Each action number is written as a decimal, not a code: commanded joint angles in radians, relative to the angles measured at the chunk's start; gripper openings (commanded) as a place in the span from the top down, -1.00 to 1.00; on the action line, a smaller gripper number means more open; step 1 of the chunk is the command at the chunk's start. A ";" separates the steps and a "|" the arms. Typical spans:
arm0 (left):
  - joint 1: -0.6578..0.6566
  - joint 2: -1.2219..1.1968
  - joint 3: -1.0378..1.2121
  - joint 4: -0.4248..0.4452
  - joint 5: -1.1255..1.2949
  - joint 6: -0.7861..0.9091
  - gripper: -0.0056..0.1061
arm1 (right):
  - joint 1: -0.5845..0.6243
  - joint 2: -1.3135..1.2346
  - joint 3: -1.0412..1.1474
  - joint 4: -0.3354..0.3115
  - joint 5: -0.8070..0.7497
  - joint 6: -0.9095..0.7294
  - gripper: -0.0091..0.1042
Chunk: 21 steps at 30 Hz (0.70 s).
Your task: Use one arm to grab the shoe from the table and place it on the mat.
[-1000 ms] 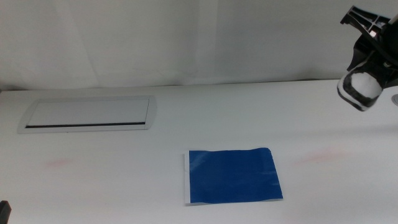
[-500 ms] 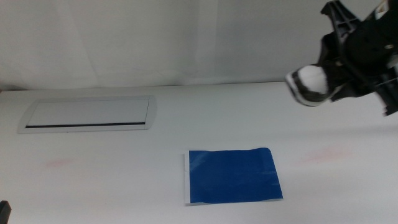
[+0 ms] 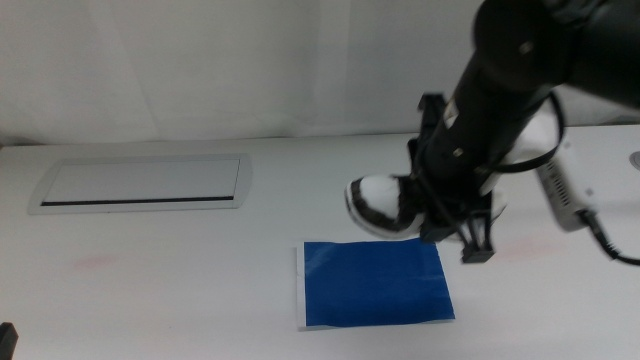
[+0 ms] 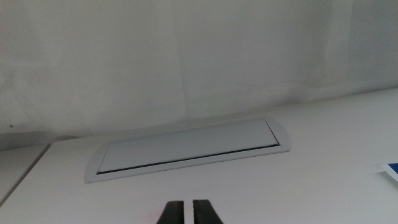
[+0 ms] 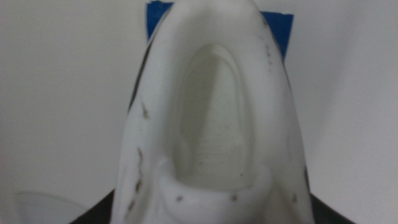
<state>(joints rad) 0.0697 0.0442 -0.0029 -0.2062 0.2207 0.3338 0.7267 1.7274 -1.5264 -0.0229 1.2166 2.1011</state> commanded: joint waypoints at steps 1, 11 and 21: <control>0.001 -0.002 0.039 -0.012 -0.008 -0.004 0.95 | 0.005 0.037 0.003 0.030 0.101 0.017 0.88; 0.001 -0.002 0.039 -0.012 -0.008 -0.004 0.95 | 0.003 0.159 0.003 0.057 0.103 0.017 0.88; 0.001 -0.002 0.039 -0.012 -0.008 -0.004 0.95 | 0.001 0.249 0.003 0.034 0.007 0.017 0.88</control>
<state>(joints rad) 0.0697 0.0442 -0.0029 -0.2062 0.2207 0.3338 0.7288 1.9702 -1.5264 0.0198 1.2146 2.1105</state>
